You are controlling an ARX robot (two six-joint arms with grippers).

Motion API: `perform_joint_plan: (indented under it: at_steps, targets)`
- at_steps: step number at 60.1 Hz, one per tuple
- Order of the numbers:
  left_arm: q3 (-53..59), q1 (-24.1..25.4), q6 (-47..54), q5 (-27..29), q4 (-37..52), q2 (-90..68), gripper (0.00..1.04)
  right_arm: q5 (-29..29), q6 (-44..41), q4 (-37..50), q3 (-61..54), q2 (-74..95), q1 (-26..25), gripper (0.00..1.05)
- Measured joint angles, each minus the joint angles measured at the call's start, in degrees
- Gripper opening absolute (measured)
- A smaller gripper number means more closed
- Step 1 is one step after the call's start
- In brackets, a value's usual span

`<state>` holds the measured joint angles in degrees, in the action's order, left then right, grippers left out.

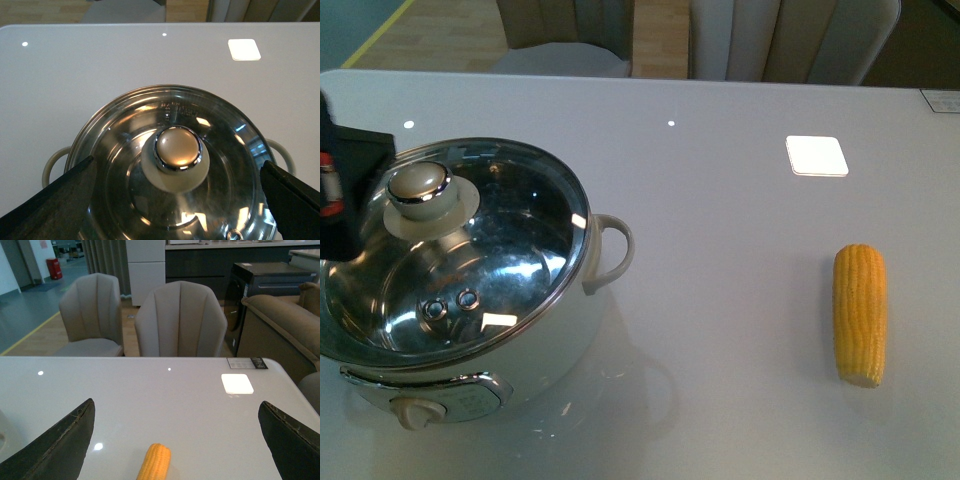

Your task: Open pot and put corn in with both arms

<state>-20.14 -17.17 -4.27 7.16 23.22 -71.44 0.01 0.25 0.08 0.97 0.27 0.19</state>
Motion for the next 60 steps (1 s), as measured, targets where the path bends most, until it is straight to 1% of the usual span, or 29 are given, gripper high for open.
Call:
perform_joint_plan:
  at_steps: [8, 21, 34, 56, 59, 60]
  targets:
    - [-3.1, 0.0, 0.4, 0.4, 7.2, -10.0, 0.98, 0.0, 0.0, 0.0, 0.0, 0.0, 0.0, 0.96]
    - [-6.3, -0.2, 0.4, 1.5, 13.3, -20.9, 0.98, 0.0, 0.0, 0.0, 0.0, 0.0, 0.0, 0.96]
    - [-8.2, -0.2, 0.3, 2.6, 15.9, -28.3, 0.98, 0.0, 0.0, 0.0, 0.0, 0.0, 0.0, 0.96]
    - [-9.7, -2.2, -1.0, 4.1, 17.7, -33.6, 0.98, 0.0, 0.0, 0.0, 0.0, 0.0, 0.0, 0.96]
    - [-9.9, -2.4, -1.3, 4.2, 17.7, -33.8, 0.93, 0.0, 0.0, 0.0, 0.0, 0.0, 0.0, 0.96]
    - [-10.0, -2.5, -1.3, 4.5, 17.7, -33.9, 0.89, 0.0, 0.0, 0.0, 0.0, 0.0, 0.0, 0.96]
